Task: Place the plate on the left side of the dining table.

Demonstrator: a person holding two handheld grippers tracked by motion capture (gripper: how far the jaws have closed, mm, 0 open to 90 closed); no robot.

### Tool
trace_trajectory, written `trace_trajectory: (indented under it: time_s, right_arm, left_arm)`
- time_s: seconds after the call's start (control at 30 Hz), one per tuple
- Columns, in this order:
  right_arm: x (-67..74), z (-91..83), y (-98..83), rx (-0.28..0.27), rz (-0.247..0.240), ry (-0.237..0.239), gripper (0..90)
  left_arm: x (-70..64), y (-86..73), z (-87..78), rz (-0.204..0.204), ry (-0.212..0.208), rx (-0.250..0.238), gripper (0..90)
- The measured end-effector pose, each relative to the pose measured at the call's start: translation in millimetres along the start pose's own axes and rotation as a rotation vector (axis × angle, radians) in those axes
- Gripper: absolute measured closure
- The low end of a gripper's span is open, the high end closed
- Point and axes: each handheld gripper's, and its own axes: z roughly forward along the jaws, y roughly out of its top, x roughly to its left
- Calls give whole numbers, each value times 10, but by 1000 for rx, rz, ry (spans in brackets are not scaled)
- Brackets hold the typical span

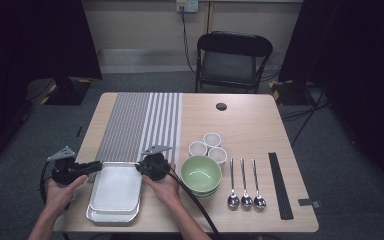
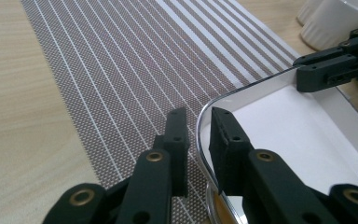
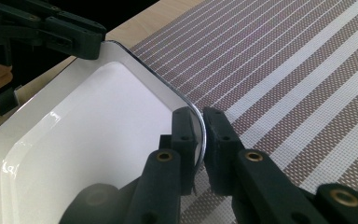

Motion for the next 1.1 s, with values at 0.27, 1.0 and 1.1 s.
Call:
trace_trajectory:
  time_s: [0.27,1.0,1.1]
  right_arm:
    - [-3,-6,31,-12,-5,-4,758]
    - [-22,33,38,14,-5,-38,863]
    - [-35,30,34,23,-3,-52,862]
  left_arm:
    - [0,9,10,3,-6,0,867]
    - [12,-16,6,-26,8,6,707]
    - [15,-26,7,-33,11,13,711]
